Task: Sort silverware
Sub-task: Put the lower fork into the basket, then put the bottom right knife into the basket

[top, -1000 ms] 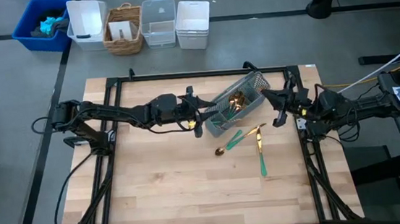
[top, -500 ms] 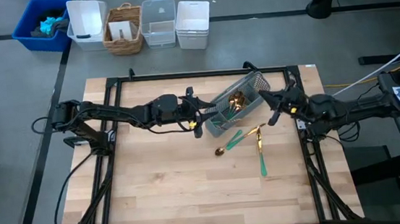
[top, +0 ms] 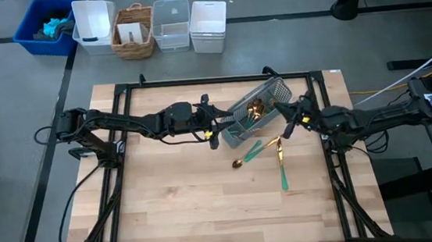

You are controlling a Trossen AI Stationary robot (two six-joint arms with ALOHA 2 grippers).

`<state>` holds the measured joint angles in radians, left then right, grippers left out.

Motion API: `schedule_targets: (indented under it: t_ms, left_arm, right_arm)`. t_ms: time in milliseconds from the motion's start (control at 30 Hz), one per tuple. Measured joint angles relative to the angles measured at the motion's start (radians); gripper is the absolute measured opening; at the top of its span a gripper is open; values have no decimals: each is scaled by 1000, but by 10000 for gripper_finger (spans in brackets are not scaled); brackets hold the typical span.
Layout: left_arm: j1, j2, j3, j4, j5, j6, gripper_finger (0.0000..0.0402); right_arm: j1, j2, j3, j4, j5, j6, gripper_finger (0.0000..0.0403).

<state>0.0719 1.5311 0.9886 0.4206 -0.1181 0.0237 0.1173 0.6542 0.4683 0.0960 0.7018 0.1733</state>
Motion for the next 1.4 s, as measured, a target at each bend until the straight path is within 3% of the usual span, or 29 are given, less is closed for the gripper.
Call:
schedule_targets:
  t_ms: [433,967,1167,1400]
  left_arm:
    - [0,0,0,-14,0,-2,125]
    - [0,0,0,-22,0,-11,125]
    - [-2,-2,0,-100,16,-119,125]
    - [-37,-2,0,-294,58,-155,125]
  right_arm:
    - [0,123,0,-60,158,-20,23]
    - [0,139,39,-80,167,-50,107]
    - [0,103,164,-220,-56,71,105]
    - [0,101,259,-469,-476,289,104]
